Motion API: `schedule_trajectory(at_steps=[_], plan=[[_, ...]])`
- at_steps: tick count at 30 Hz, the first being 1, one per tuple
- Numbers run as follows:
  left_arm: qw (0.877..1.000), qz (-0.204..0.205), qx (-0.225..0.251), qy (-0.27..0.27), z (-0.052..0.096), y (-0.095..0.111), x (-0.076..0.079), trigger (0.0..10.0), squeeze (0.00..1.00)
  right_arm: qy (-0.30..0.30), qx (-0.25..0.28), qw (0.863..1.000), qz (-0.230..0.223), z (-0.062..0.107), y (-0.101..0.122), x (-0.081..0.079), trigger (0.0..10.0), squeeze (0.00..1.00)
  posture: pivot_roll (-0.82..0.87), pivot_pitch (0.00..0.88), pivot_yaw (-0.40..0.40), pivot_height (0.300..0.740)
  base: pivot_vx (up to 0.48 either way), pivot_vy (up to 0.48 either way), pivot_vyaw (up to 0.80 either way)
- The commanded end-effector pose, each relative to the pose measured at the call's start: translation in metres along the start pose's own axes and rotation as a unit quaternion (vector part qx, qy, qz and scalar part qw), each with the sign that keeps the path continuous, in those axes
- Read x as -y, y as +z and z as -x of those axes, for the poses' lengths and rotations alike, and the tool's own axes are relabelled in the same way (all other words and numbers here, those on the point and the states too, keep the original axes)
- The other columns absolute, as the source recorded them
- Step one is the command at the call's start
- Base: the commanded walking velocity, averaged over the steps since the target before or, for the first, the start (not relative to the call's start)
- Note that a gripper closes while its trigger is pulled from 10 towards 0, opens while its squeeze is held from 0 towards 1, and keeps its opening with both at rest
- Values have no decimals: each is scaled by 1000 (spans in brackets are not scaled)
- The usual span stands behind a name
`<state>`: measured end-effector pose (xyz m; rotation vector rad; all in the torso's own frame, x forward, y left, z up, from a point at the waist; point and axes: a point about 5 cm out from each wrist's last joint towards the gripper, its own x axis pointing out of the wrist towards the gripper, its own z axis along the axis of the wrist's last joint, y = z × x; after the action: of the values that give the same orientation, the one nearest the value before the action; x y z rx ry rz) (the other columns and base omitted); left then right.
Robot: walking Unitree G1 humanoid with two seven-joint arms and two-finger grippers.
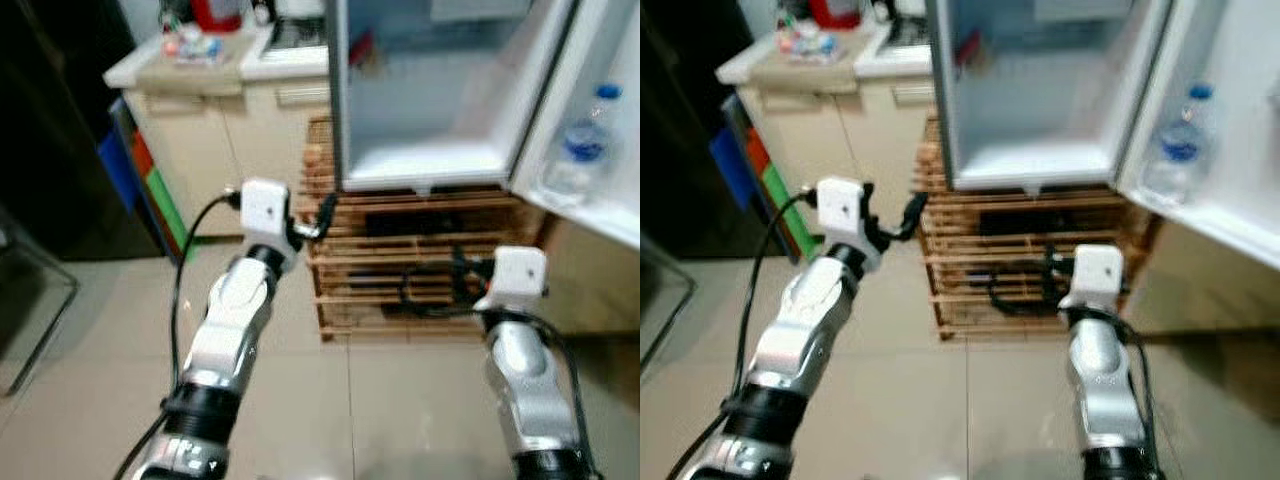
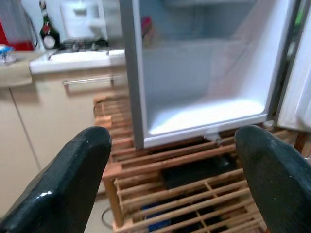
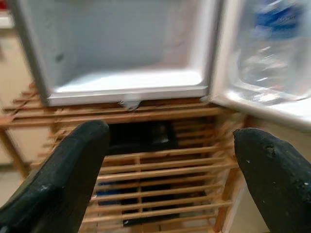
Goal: Restocking fridge
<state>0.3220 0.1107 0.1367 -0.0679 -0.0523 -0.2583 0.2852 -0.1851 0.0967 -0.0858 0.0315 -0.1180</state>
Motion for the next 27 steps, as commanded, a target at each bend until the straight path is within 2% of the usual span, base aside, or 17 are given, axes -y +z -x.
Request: schedule_trajectory(at_steps=[1, 4, 5, 6, 11, 15, 19, 20, 21, 22, 24, 27], plan=[[1000, -1, 5, 19, 0, 0, 2, 10000, 0, -13, 10, 1000, 18, -1, 14, 19, 10000, 0, -185, 0, 13, 740, 0, -461, 0], [999, 5, 13, 29, 0, 3, 2, 10000, 0, 4, 20, 999, 39, 2, 22, 21, 10000, 0, -207, 0, -12, 740, 0, -461, 0], [999, 15, 23, 43, -2, 4, 4, 10000, 0, 40, 43, 996, 64, 3, 34, 14, 10000, 0, -210, 10, -37, 740, 0, -461, 0], [998, 24, 27, 48, -2, 4, 3, 10000, 0, 47, 46, 996, 67, 2, 35, 12, 10000, 0, -210, 10, -37, 740, 0, -461, 0], [996, 43, 48, 57, 4, 9, -2, 10000, 0, 32, 26, 999, 35, -4, 27, 19, 10000, 0, -178, 42, -56, 740, 0, -458, 0], [996, 48, 51, 58, 16, 7, -3, 10000, 0, 40, 10, 998, 45, -2, 18, 22, 10000, 0, -167, 34, -42, 740, 0, -451, 0], [996, 44, 53, 47, 18, 8, -5, 10000, 0, 49, 5, 998, 43, 2, 16, 18, 10000, 0, -166, 22, -22, 740, 0, -448, 0], [996, 45, 55, 45, 18, 9, -5, 10000, 0, 56, 5, 998, 40, 5, 15, 17, 10000, 0, -168, 17, -17, 740, 0, -450, 0], [997, 32, 57, 37, 16, 10, -3, 10000, 0, 79, 8, 996, 34, 15, 11, 17, 10000, 0, -172, 15, -12, 740, 0, -435, 0], [997, 32, 57, 37, 16, 10, -3, 10000, 0, 79, 8, 996, 34, 15, 11, 17, 10000, 0, -172, 15, -12, 740, 0, -435, 0], [997, 36, 57, 30, 14, 12, -4, 10000, 0, 135, -7, 990, 27, 33, 2, 17, 10000, 0, -176, 9, 0, 740, 0, 0, 0], [998, 30, 53, 29, 12, 11, -6, 10000, 0, 163, -39, 986, 19, 44, -9, 23, 10000, 0, -183, 4, 7, 740, 0, 0, 0]])
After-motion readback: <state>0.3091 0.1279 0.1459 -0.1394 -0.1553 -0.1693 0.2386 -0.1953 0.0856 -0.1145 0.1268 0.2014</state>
